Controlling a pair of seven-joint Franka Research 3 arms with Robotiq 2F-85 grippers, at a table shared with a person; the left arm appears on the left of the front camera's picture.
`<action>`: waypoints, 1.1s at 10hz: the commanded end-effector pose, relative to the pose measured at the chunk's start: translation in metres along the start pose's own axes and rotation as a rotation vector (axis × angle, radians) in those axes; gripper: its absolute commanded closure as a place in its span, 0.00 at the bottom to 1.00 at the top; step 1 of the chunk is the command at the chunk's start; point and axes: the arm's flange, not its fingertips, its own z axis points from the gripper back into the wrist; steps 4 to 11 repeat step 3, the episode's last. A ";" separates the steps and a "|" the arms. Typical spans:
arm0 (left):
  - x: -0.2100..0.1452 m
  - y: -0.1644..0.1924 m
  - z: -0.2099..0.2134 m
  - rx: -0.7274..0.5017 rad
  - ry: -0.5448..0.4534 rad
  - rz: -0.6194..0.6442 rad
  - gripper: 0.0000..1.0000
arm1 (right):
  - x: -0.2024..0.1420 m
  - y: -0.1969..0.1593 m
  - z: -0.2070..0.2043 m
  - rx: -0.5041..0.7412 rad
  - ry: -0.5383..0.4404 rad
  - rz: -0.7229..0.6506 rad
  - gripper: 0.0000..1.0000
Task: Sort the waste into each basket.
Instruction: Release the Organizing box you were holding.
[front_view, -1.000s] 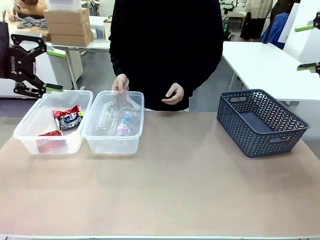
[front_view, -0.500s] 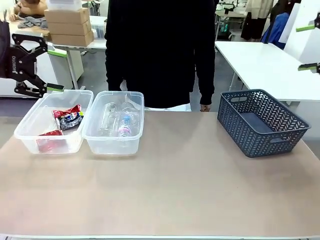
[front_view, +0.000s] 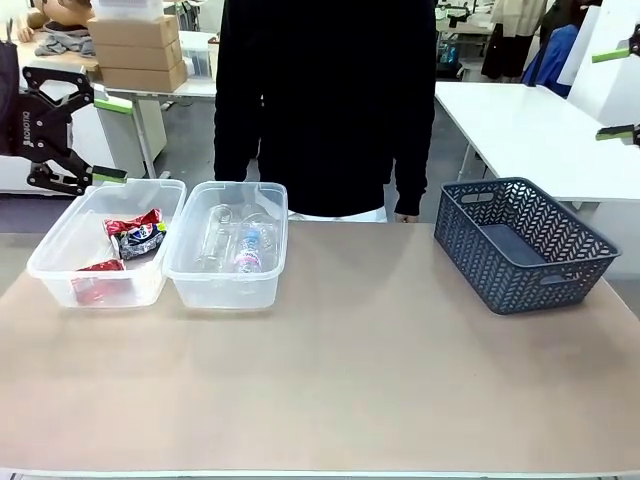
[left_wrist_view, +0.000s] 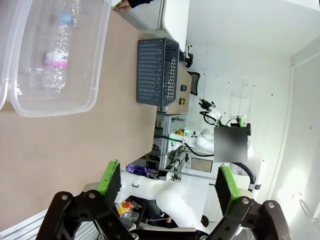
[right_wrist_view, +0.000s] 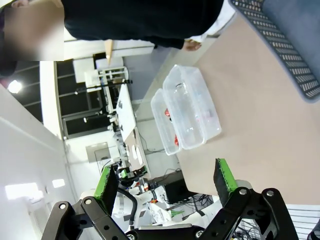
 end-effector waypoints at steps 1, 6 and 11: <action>0.000 0.001 0.002 0.009 0.012 -0.017 0.00 | 0.001 0.003 0.001 0.023 0.006 -0.015 0.00; 0.000 0.001 0.002 0.009 0.012 -0.017 0.00 | 0.001 0.003 0.001 0.023 0.006 -0.015 0.00; 0.000 0.001 0.002 0.009 0.012 -0.017 0.00 | 0.001 0.003 0.001 0.023 0.006 -0.015 0.00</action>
